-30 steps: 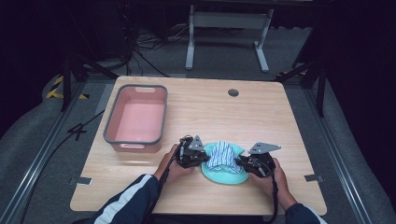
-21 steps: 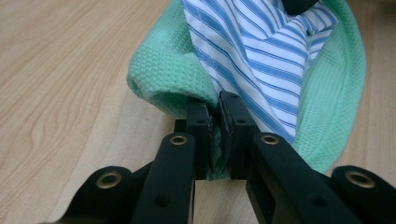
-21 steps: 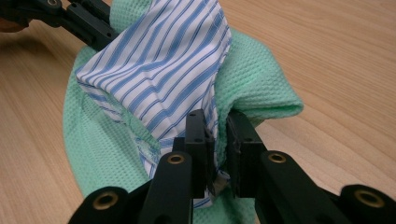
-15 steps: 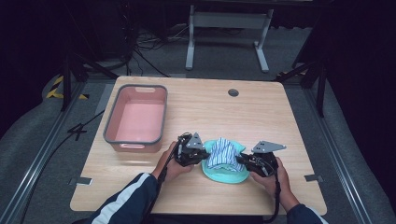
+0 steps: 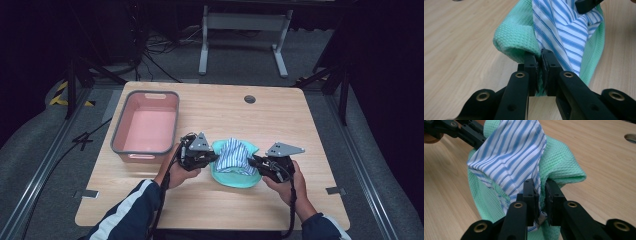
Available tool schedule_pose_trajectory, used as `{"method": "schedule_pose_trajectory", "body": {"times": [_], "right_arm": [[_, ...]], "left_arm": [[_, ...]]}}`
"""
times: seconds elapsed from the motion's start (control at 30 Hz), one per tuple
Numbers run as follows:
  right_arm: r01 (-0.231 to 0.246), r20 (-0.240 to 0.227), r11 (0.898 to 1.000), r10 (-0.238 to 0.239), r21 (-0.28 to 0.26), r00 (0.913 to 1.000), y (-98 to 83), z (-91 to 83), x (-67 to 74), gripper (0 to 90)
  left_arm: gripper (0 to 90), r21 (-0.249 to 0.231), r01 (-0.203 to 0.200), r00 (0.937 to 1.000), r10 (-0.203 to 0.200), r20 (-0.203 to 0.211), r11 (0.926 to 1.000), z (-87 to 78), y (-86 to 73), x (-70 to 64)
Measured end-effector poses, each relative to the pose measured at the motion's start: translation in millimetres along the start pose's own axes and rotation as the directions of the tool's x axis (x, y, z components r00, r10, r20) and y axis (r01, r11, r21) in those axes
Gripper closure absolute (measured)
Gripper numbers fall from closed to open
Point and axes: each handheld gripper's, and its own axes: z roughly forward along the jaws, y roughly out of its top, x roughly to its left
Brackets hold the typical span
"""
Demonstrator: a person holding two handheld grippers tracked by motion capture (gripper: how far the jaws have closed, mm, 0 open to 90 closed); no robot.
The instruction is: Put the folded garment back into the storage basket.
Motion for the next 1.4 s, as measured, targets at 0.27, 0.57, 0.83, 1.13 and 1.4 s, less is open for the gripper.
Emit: {"method": "schedule_pose_trajectory", "body": {"times": [0.27, 0.57, 0.83, 1.13, 1.4], "right_arm": [[0.031, -0.011, 0.999, -0.032, -0.035, 0.9994, 31.1, 3.9, 11.3, 80.4], [0.072, -0.007, 0.996, -0.073, -0.061, 0.9973, 66.3, 8.5, 20.2, 80.3], [0.115, -0.021, 0.991, -0.116, -0.066, 0.993, 99.7, 26.5, 30.7, 80.3], [0.132, -0.072, 0.988, -0.137, -0.076, 0.9879, 128.9, 54.9, 47.5, 80.3], [0.145, -0.114, 0.986, -0.154, -0.085, 0.9814, 150.2, 71.6, 61.5, 80.3]], "left_arm": [[83.5, -0.028, -0.017, 0.9983, 0.016, -0.057, 0.9995, -33.1, 10.2, 10.3], [83.5, -0.056, -0.008, 0.9929, 0.001, -0.119, 0.9984, -62.1, 15.7, 26.1], [83.5, -0.062, 0.025, 0.9833, -0.036, -0.178, 0.9978, -87.3, 10.6, 46.7], [83.5, -0.065, 0.043, 0.966, -0.059, -0.252, 0.9969, -112.9, 1.1, 57.8], [83.4, -0.066, 0.068, 0.9457, -0.085, -0.314, 0.9955, -141.5, -9.3, 66.6]]}}
